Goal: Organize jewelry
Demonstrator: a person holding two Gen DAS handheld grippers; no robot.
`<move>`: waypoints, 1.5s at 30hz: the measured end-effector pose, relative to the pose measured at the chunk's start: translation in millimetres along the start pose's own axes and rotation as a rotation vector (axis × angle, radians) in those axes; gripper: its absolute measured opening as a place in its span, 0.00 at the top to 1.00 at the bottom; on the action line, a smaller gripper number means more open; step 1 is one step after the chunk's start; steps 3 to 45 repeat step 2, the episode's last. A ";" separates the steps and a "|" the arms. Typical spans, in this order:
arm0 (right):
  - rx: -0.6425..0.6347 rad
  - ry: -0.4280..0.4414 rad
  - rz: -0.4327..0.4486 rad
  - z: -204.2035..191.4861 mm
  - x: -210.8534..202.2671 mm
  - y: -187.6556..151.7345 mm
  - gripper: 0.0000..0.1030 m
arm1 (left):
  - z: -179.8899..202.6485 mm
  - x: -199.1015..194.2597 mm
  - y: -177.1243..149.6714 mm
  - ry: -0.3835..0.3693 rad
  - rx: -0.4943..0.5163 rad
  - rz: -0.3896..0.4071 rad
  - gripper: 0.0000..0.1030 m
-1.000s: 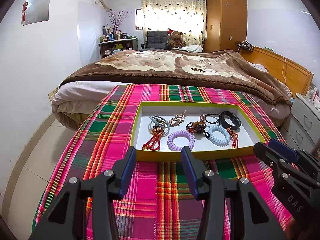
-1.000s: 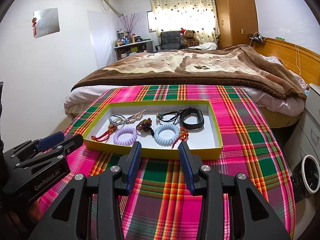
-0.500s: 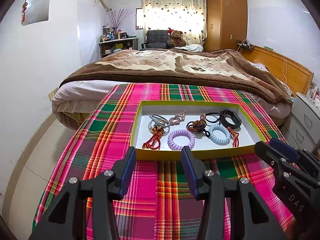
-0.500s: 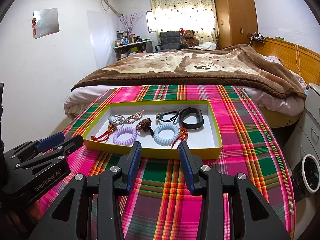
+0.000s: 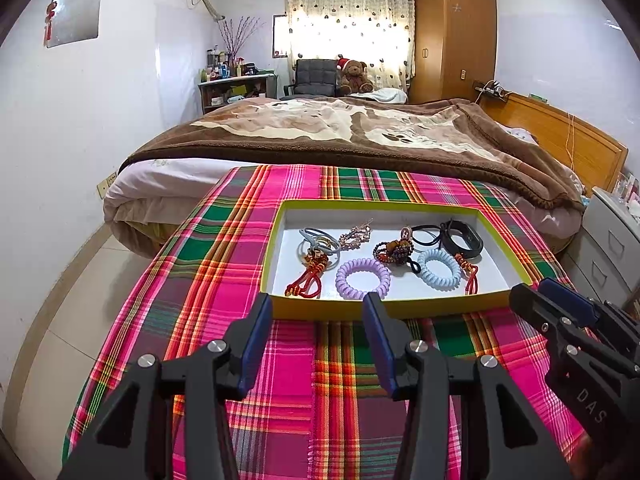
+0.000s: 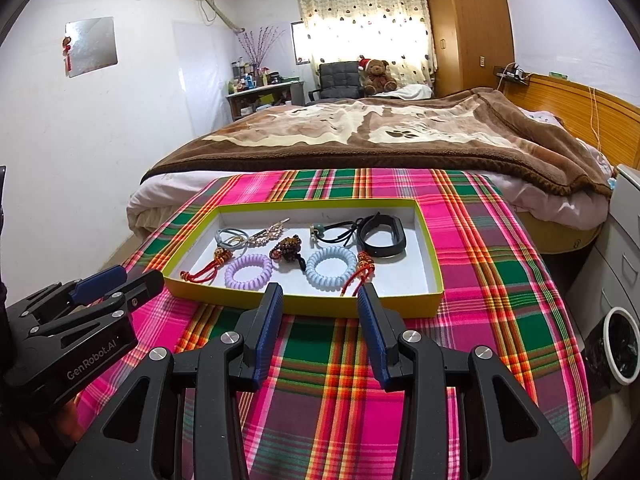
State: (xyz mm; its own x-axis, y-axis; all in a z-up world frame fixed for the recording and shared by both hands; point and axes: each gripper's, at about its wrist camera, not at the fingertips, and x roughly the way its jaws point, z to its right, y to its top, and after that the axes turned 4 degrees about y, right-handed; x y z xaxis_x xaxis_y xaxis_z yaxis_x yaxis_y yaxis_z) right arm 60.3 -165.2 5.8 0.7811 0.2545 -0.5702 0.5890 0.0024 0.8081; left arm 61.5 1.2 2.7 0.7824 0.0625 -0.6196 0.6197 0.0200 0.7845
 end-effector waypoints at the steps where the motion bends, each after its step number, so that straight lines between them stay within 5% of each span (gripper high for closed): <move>1: 0.000 0.001 0.000 0.0 -0.1 0.0 0.61 | 0.1 0.3 -0.1 0.003 0.000 -0.002 0.53; 45: -0.001 0.000 0.001 0.1 -0.1 -0.1 0.61 | 0.3 0.7 -0.5 0.004 0.001 -0.003 0.53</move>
